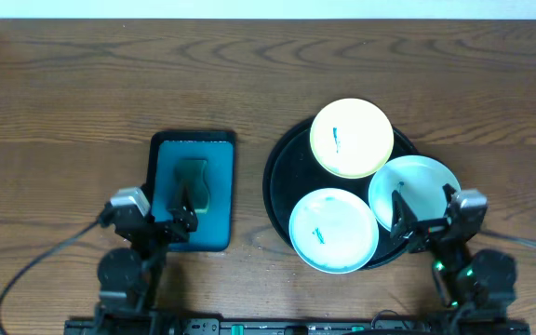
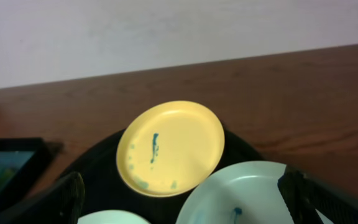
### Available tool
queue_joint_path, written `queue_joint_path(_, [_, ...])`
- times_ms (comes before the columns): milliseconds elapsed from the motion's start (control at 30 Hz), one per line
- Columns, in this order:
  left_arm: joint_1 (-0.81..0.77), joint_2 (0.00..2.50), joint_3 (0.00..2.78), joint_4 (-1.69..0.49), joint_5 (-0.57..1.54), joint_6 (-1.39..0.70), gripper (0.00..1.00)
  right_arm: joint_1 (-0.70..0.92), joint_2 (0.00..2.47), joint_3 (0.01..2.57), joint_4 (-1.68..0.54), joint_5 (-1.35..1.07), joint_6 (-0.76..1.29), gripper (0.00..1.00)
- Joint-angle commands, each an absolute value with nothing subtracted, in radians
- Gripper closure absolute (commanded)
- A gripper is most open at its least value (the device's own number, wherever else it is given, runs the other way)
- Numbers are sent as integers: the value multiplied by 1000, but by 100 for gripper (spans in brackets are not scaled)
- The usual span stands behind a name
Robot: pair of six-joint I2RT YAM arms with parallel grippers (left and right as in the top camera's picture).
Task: Clean dirty plates on tray and stack at the side
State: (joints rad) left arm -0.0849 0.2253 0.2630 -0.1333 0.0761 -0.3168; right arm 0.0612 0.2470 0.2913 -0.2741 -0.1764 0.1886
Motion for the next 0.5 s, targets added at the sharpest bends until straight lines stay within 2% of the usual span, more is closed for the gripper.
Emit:
queue_joint_path(0, [-79,376,456,-231,124,-311,20,56,438,508,-362,-216,159,1])
queue_joint_path(67, [-79,554,646,-421,129,-311,20,56,650,722,-524,-255,160,1])
queue_joint_path(233, [-80,842,952,-770,158,-311,20,56,979,1065,-845,-314,159,1])
queue_joint_path(367, [-80,999,1078,-934,167,-312,20,56,1168,1210,-889,-341,173,1])
queue_joint_path(467, [-80,1057,1084,-974,243,-311,20,56,1252,1232,-904,-400,179,1])
